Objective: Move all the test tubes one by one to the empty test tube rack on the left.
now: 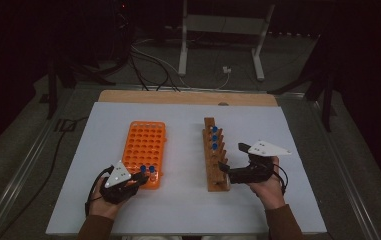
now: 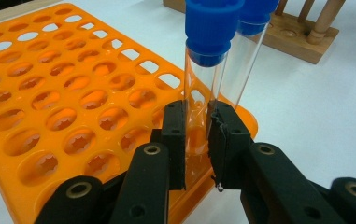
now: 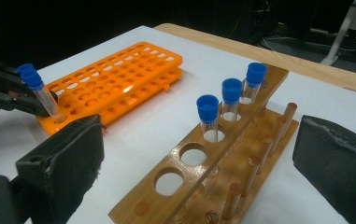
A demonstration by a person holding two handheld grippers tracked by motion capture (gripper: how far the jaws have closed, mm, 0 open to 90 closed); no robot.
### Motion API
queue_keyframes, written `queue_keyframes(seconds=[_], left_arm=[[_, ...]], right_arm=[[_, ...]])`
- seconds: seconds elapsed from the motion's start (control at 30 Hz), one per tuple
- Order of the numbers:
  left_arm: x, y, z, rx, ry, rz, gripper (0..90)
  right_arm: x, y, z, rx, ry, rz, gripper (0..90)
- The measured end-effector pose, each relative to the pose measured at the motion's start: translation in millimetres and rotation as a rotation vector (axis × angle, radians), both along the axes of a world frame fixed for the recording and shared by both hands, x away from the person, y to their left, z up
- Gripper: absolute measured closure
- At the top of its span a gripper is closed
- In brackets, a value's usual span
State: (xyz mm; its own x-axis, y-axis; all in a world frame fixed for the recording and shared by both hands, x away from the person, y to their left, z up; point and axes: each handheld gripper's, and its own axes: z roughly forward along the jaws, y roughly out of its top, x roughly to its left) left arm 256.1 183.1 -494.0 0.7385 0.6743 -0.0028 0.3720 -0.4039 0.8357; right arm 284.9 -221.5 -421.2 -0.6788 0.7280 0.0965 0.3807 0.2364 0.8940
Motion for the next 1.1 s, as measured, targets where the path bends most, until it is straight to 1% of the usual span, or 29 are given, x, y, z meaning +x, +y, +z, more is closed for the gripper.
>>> queue_keyframes(seconds=[0.1, 0.13, 0.17, 0.2, 0.27, 0.4, 0.47, 0.6, 0.67, 0.7, 0.73, 0.83, 0.93, 1.03, 1.1], left_arm=[[-0.1, 0.5, -0.2, -0.008, 0.003, 0.001, 77.6], [-0.2, 0.8, -0.5, -0.020, 0.008, 0.003, 77.0], [-0.4, 0.8, -0.6, -0.026, 0.010, 0.009, 73.7], [-1.0, 0.6, -0.4, -0.018, 0.006, 0.010, 67.2], [-1.6, 0.7, -0.3, -0.019, 0.007, 0.009, 62.9], [-2.7, 1.0, 0.7, -0.017, 0.015, 0.020, 58.5], [-4.0, 2.3, 1.7, -0.017, 0.013, 0.029, 58.5], [-4.2, 8.3, 4.3, -0.045, 0.017, 0.042, 54.9], [-3.8, 12.5, 5.1, -0.069, 0.026, 0.043, 54.3], [-4.0, 14.1, 5.8, -0.076, 0.023, 0.055, 51.6], [-4.3, 15.6, 6.9, -0.083, 0.021, 0.068, 46.9], [-4.7, 20.9, 10.6, -0.114, 0.009, 0.095, 38.9], [-4.9, 24.2, 13.8, -0.144, -0.002, 0.124, 28.0], [-5.0, 25.4, 16.7, -0.155, -0.012, 0.154, 16.5], [-5.2, 26.3, 18.1, -0.168, -0.019, 0.162, 15.5]], right_arm=[[0.2, 1.0, -0.8, 0.000, 0.002, -0.001, 2.2], [0.4, 1.2, -1.0, -0.001, 0.002, 0.001, 2.2], [0.4, 1.6, -1.2, -0.001, 0.002, 0.001, 2.2], [0.4, 2.0, -1.4, -0.002, 0.003, 0.001, 2.2], [0.6, 2.7, -1.7, 0.001, 0.004, 0.001, 2.2], [1.0, 3.1, -2.3, 0.001, 0.004, 0.001, 2.2], [1.0, 2.6, -2.5, 0.003, 0.005, -0.001, 2.2], [1.9, 0.7, -2.4, 0.008, 0.004, -0.005, 2.2], [2.3, -0.1, -2.6, 0.011, 0.005, -0.007, 2.2], [2.5, -0.3, -2.7, 0.011, 0.005, -0.009, 2.2], [2.7, -0.6, -2.9, 0.011, 0.004, -0.010, 2.2], [3.5, -1.6, -3.5, 0.013, 0.003, -0.017, 2.2], [4.3, -1.4, -4.4, 0.013, 0.003, -0.023, 2.2], [5.0, 0.2, -5.3, 0.010, 0.002, -0.022, 2.2], [5.9, 1.5, -6.3, 0.005, 0.000, -0.024, 2.2]])
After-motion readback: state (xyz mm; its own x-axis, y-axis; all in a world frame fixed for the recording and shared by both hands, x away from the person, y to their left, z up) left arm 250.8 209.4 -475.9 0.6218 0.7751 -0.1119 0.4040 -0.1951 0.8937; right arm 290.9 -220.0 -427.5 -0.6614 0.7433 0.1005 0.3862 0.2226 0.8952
